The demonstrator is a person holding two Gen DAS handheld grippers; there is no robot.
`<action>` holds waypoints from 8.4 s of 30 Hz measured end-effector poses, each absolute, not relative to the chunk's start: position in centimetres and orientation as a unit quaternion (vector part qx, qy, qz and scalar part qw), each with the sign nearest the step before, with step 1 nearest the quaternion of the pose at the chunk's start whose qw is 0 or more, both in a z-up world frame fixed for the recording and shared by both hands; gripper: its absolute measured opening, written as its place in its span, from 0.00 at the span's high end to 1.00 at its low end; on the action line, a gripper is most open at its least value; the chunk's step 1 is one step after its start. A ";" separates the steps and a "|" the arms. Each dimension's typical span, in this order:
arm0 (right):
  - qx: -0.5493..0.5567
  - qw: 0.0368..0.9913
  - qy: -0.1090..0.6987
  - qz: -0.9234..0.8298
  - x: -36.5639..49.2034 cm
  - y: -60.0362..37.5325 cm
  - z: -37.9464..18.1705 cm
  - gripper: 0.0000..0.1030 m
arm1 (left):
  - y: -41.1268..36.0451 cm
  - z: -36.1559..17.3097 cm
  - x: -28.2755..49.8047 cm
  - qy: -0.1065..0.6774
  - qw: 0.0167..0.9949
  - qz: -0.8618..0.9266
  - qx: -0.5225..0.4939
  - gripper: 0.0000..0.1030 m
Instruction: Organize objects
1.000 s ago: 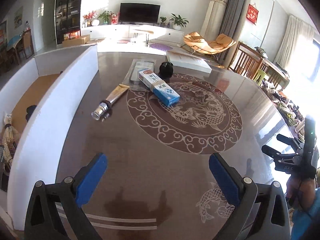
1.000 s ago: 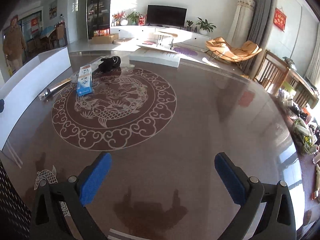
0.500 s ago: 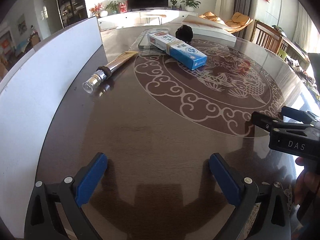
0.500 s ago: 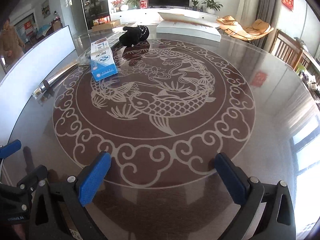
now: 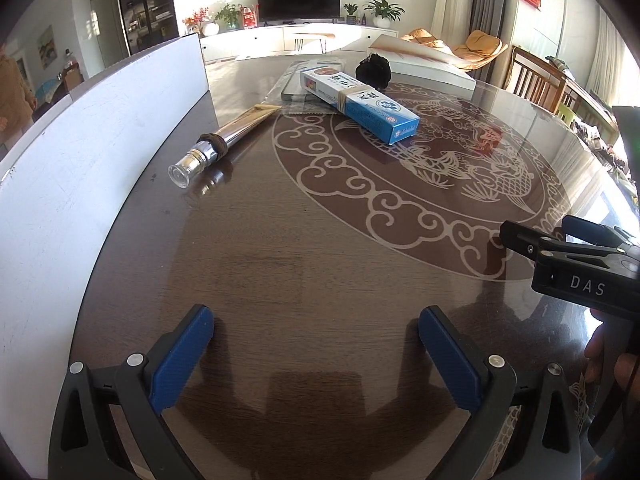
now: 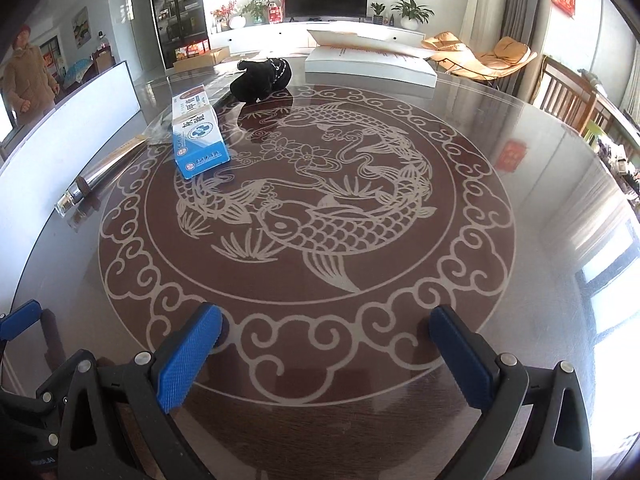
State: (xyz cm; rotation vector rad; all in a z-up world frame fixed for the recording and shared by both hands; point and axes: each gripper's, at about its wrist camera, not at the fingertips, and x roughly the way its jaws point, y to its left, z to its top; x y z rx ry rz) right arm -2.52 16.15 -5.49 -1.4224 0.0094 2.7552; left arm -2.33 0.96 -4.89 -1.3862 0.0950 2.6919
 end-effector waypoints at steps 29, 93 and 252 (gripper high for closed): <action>-0.458 0.020 0.003 0.888 -2.5 16.2 -5.5 0.00 | 1.0 -4.9 -2.4 0.031 0.056 0.888 -0.456 0.00; -0.458 0.020 0.003 0.889 -2.5 16.1 -5.5 0.00 | 0.9 -4.9 -2.2 0.029 0.055 0.887 -0.457 0.00; -0.535 -0.167 -0.114 0.820 -3.9 12.0 -4.2 0.57 | -1.7 -4.4 -3.5 0.018 0.040 0.890 -0.455 0.10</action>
